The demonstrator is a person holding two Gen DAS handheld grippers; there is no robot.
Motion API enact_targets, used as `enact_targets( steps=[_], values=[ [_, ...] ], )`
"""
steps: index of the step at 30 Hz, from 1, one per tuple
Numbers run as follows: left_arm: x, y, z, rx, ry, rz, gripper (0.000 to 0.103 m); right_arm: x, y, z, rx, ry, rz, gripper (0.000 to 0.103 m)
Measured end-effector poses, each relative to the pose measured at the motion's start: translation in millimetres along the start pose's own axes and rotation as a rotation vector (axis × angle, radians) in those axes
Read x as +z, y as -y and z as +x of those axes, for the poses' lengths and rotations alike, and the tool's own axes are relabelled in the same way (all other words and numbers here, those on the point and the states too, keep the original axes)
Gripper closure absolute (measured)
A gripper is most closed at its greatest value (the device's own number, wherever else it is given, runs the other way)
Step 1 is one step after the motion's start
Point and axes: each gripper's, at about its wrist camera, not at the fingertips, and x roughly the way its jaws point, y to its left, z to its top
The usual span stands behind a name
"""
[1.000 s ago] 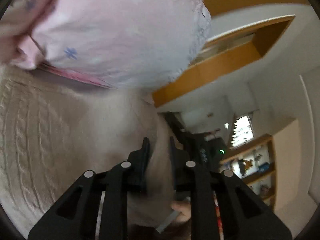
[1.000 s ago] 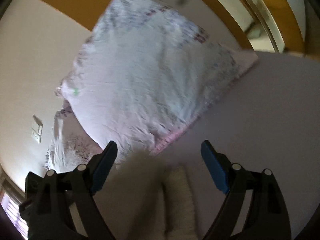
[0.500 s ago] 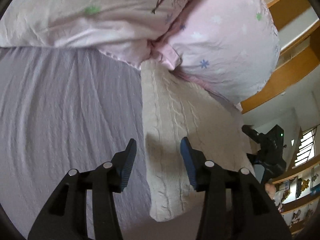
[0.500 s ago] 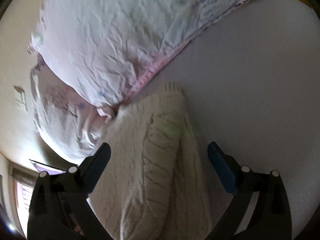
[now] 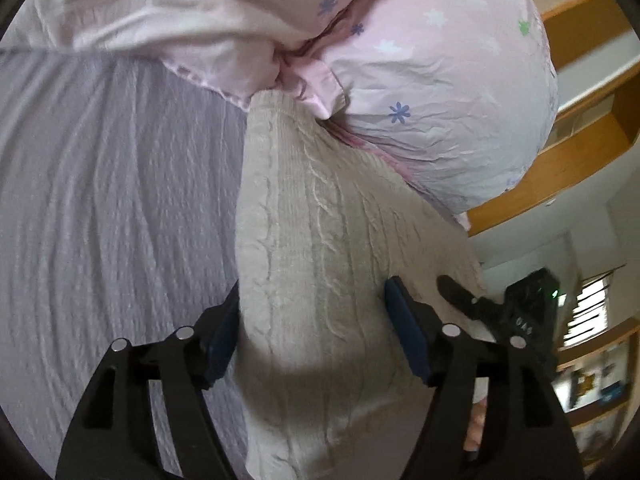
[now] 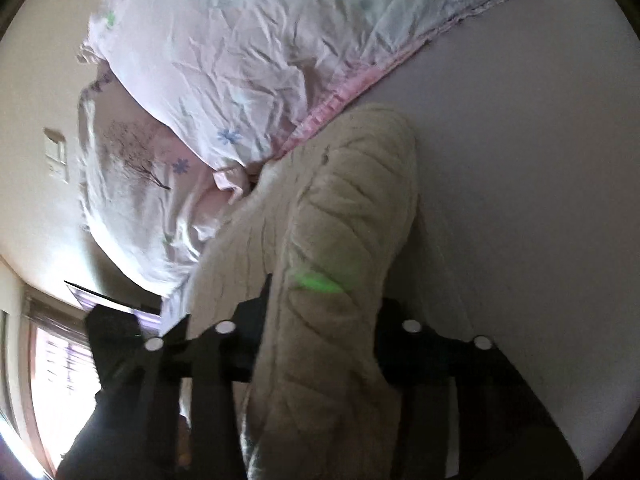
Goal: Fold small clothes
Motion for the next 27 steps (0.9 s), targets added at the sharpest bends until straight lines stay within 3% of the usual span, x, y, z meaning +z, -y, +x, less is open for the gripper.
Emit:
enact_targets(
  steps=[3,5,7,10,12,13,14,17,19,20,21,23,24,27],
  values=[
    [0.3,-4.7,-19.4,-0.044,-0.015,0.045,0.067,-6.6,-13.4,-5.8,0.070,0.017,-0.005,0.069],
    [-1.5,-6.7,-46.4,-0.072,-0.006,0.111,0.069,-13.1,-34.0,-6.6,0.137,-0.008,-0.041,0.071],
    [-7.4,-11.7,-84.4,-0.045,0.054,0.185,0.069,-25.6,-68.7,9.4,0.157,-0.064,-0.130,0.071],
    [-14.2,-32.7,-131.5,0.069,0.132,0.259,0.064,-39.5,-102.8,46.3,0.110,-0.134,-0.229,0.069],
    [-17.1,-50.4,-141.9,0.229,0.141,0.271,0.060,-48.0,-113.5,78.1,-0.035,-0.193,-0.286,0.052],
    [-19.1,-57.9,-144.8,0.264,0.131,0.263,0.060,-50.5,-115.1,82.2,-0.090,-0.196,-0.299,0.045],
    [-23.9,-65.2,-153.0,0.265,0.146,0.250,0.060,-50.9,-115.7,72.3,-0.113,-0.163,-0.298,0.038],
    [-42.4,-57.2,-183.8,0.304,0.278,0.317,0.060,-44.8,-112.7,23.9,-0.101,-0.005,-0.241,0.037],
    [-53.9,-45.2,-193.0,0.262,0.306,0.354,0.060,-42.0,-114.5,11.3,-0.064,0.010,-0.232,0.037],
    [-59.6,-35.9,-191.3,0.227,0.304,0.376,0.058,-42.9,-119.5,15.5,-0.065,-0.020,-0.247,0.039],
    [-63.9,-27.4,-186.6,0.203,0.288,0.394,0.054,-44.5,-123.5,21.6,-0.079,-0.044,-0.262,0.052],
    [-69.8,-19.0,-165.0,0.168,0.218,0.419,0.053,-50.9,-137.2,45.7,-0.130,-0.097,-0.334,0.092],
    [-71.0,-18.8,-155.0,0.177,0.192,0.420,0.053,-55.7,-146.2,52.3,-0.191,-0.076,-0.401,0.093],
    [-73.3,-25.0,-131.6,0.196,0.131,0.420,0.054,-50.2,-154.7,28.4,-0.272,0.109,-0.508,0.094]
  ],
)
